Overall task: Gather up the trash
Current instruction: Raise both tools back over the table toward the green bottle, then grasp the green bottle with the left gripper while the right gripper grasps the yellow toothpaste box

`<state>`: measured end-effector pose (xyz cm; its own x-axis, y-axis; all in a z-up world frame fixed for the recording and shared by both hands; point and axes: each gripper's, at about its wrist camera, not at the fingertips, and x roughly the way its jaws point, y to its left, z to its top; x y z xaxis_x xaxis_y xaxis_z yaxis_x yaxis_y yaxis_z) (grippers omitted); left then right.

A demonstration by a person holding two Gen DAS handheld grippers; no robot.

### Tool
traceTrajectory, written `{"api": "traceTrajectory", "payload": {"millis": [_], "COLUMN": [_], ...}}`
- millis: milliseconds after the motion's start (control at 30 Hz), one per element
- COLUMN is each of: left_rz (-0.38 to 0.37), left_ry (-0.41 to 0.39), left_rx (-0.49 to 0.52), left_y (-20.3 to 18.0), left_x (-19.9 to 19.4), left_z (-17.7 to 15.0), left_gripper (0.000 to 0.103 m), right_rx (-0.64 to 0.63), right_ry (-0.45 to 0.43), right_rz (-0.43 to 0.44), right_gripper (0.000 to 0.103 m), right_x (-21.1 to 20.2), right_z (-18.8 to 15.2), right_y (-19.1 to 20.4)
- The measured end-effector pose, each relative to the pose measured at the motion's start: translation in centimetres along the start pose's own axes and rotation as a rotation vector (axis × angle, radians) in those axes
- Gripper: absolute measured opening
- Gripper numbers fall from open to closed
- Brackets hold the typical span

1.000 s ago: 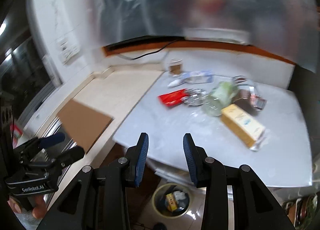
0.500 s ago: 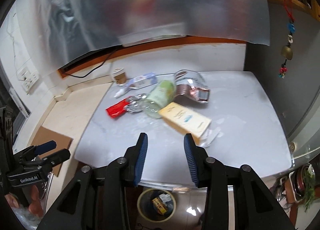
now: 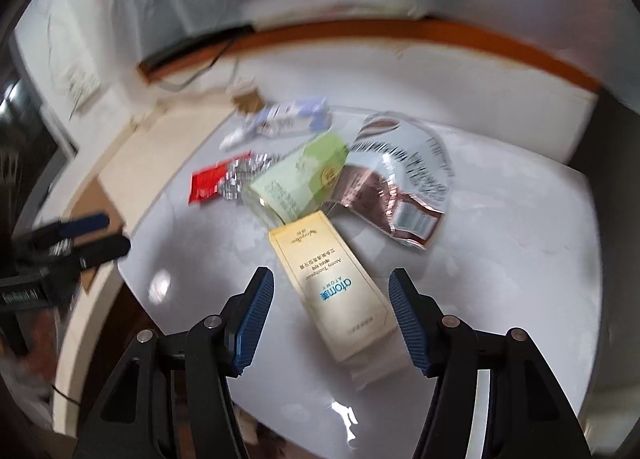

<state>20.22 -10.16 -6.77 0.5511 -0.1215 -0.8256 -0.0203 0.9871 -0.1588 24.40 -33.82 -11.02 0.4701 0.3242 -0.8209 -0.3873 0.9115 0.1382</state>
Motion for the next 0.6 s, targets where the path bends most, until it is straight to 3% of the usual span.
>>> {"api": "traceTrajectory", "payload": {"millis": [200, 333, 467, 600], "left_rz": [0.037, 0.054, 0.065, 0.068], "left_ry": [0.029, 0.031, 0.039, 0.059], "left_rx": [-0.027, -0.021, 0.003, 0.035], "left_y": [-1.6, -2.7, -3.9, -5.2], "left_x": [2.1, 2.7, 3.5, 4.9], "left_z": [1.6, 2.7, 3.5, 4.5], "left_gripper": [0.085, 0.085, 0.085, 0.085], "right_rx": [-0.188, -0.332, -0.392, -0.388], "right_ry": [0.104, 0.07, 0.116, 0.115], "right_rz": [0.081, 0.058, 0.043, 0.063], "right_gripper": [0.062, 0.066, 0.065, 0.053], "right_x": [4.7, 5.7, 7.4, 7.6], "right_z": [0.7, 0.1, -0.2, -0.3], "right_y": [0.5, 1.7, 2.2, 1.2]}}
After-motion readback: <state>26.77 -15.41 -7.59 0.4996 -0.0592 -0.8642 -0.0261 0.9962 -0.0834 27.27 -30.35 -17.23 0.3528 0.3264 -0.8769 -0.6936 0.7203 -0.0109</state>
